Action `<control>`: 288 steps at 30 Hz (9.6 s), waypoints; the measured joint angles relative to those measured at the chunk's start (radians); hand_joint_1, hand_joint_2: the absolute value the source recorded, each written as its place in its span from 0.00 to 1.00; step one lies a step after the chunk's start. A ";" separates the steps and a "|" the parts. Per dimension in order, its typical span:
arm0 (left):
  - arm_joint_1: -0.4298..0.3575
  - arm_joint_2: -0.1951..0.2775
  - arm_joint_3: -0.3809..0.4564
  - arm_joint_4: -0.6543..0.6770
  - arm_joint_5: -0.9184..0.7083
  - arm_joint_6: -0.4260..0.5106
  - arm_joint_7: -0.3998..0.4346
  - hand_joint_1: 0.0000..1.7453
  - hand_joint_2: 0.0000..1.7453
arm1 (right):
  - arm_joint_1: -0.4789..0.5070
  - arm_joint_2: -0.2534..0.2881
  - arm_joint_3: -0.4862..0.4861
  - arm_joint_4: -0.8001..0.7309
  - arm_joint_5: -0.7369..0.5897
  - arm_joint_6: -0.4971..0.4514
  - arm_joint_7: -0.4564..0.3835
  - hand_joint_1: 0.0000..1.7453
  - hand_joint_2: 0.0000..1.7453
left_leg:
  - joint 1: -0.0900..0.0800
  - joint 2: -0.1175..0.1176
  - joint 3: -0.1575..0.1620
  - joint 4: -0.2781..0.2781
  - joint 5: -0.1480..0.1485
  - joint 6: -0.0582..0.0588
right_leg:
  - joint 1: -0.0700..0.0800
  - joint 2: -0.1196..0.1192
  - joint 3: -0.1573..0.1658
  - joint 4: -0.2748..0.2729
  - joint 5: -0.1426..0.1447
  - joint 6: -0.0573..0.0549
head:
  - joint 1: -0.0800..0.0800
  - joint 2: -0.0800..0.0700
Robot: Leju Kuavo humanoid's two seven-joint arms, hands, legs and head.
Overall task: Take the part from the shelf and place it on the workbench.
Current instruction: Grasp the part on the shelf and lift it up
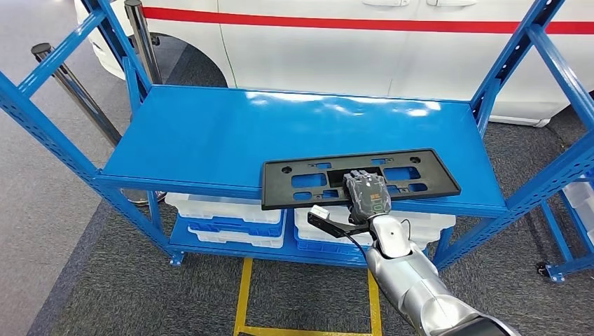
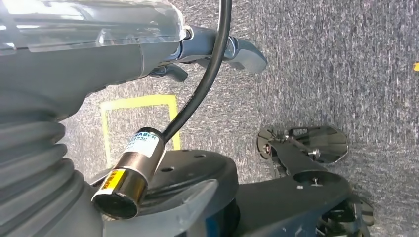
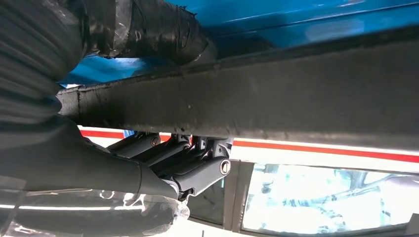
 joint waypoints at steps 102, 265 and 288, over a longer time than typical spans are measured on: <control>-0.002 0.001 -0.044 0.001 0.058 -0.022 0.047 0.00 1.00 | 0.072 -0.003 0.024 -0.155 0.028 -0.052 -0.050 0.00 1.00 | 0.000 0.000 -0.001 0.000 -0.001 0.000 | 0.000 0.000 -0.001 0.000 -0.001 0.000 | 0.000 0.000; -0.004 0.003 -0.103 0.001 0.091 -0.030 -0.041 0.00 1.00 | 0.198 -0.057 0.087 -0.484 0.137 -0.095 0.001 0.00 1.00 | 0.000 -0.001 -0.001 0.000 -0.003 -0.001 | 0.000 -0.001 0.000 0.000 -0.003 0.000 | 0.000 0.000; -0.005 0.003 -0.109 0.001 0.108 -0.035 -0.040 0.00 1.00 | 0.081 -0.046 0.090 -0.176 0.112 0.043 0.054 0.57 1.00 | 0.000 -0.001 -0.001 0.000 -0.003 -0.001 | 0.000 -0.001 0.000 0.000 -0.003 0.000 | 0.000 0.000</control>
